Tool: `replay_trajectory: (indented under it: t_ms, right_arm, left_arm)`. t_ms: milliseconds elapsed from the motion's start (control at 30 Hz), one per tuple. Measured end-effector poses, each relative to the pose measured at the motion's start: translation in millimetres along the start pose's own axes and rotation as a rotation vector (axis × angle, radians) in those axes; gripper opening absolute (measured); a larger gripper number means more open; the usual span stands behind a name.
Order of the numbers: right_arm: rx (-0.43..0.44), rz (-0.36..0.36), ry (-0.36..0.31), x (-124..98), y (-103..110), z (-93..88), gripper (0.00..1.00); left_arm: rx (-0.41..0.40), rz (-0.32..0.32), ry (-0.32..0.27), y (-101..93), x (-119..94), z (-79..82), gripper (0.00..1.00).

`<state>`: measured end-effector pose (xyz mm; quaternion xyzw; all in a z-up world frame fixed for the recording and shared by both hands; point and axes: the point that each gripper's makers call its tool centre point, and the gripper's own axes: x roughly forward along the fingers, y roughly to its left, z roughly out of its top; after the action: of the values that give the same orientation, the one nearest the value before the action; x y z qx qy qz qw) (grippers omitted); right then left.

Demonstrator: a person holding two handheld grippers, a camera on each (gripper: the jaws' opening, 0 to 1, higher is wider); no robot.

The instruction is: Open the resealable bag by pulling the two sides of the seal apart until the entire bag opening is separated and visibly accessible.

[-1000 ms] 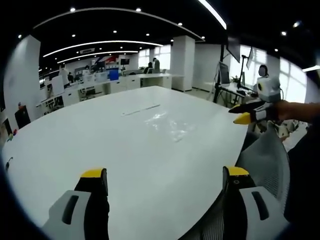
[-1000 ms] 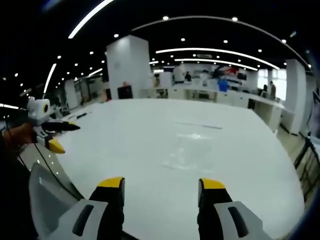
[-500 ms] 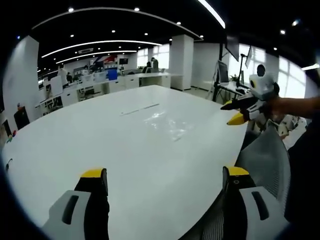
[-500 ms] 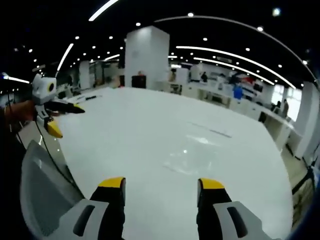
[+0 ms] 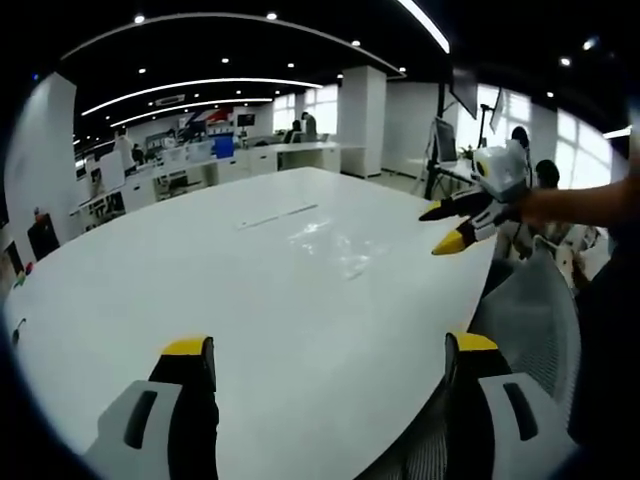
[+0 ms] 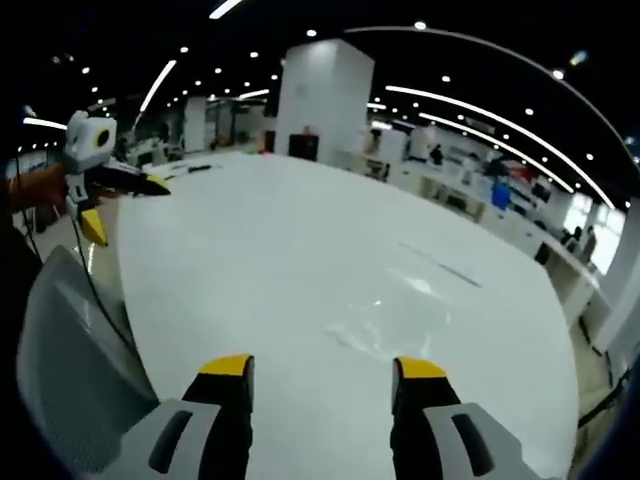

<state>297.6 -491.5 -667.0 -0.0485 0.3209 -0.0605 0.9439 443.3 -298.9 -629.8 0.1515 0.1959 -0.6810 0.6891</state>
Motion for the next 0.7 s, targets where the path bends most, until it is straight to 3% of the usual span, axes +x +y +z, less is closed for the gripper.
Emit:
replay_trajectory:
  t_ms: [200,400,700]
  right_arm:
    - [-0.067,0.016,0.029,15,-5,-0.6,0.46]
    - [-0.103,0.041,0.057,28,-11,-3.4,0.46]
    - [-0.114,0.048,0.103,49,-25,-14.8,0.44]
  left_arm:
    - [-0.006,0.007,0.000,0.7,-1,-0.9,0.94]
    - [-0.009,0.006,0.006,-1.4,-2,-2.8,0.94]
    - [-0.011,0.008,0.023,-0.3,-3,-6.8,0.94]
